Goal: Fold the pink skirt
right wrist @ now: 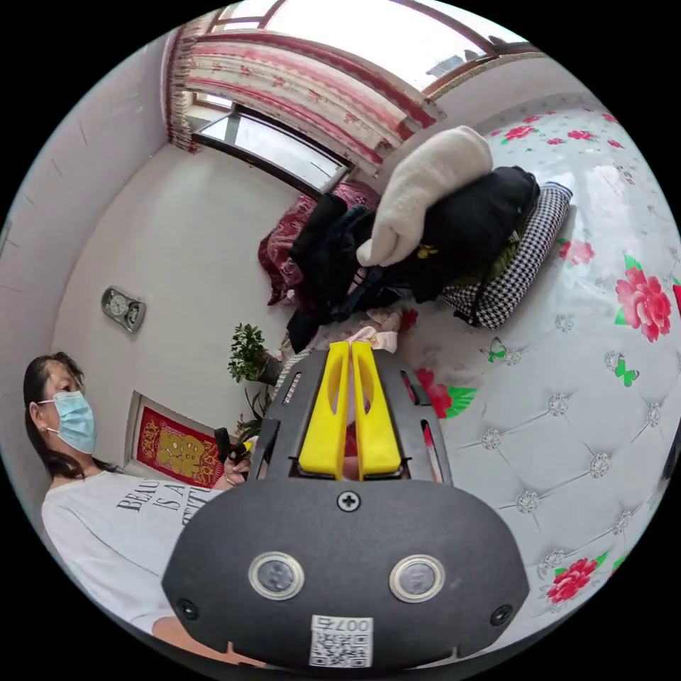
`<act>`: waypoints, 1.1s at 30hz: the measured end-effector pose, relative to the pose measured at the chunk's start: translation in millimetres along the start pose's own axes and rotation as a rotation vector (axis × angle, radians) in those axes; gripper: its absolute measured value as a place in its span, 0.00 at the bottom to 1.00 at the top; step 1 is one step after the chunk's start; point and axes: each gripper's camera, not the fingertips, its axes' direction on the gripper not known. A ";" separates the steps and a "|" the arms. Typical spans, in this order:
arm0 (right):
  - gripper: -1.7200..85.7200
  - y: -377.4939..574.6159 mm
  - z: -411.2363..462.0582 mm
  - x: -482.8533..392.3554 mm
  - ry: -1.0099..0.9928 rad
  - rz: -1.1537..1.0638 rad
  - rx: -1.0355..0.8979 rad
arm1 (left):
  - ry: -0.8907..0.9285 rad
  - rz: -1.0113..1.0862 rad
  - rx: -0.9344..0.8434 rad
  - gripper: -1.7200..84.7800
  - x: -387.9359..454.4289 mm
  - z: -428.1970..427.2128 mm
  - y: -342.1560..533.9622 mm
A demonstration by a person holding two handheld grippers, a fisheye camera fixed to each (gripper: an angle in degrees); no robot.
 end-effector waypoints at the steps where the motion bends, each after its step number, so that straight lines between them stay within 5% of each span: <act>1: 0.04 -1.2 -21.1 -16.8 -0.088 -0.042 0.023 | -0.010 0.038 0.063 0.01 22.8 -35.2 -6.0; 9: 0.03 35.3 -159.3 -183.4 -0.386 -0.506 0.185 | -0.155 0.303 0.257 0.01 208.1 -153.8 -46.0; 13: 0.02 60.8 -204.4 -249.9 -0.212 -0.669 0.251 | -0.249 0.385 0.286 0.01 261.2 -172.7 -54.4; 18: 0.02 66.3 -200.7 -292.2 -0.006 -0.711 0.262 | -0.230 0.375 0.111 0.01 216.6 -157.0 -110.6; 22: 0.02 14.0 -137.1 -249.8 0.171 -0.453 0.128 | -0.054 0.216 -0.003 0.01 105.3 -110.4 -184.4; 25: 0.02 -19.2 -126.1 -239.5 0.119 -0.362 0.231 | 0.038 0.164 -0.013 0.01 60.6 -86.9 -243.3; 33: 0.02 -8.0 -167.5 -341.4 0.030 -0.610 0.488 | 0.084 0.550 0.098 0.01 128.6 -131.9 -308.7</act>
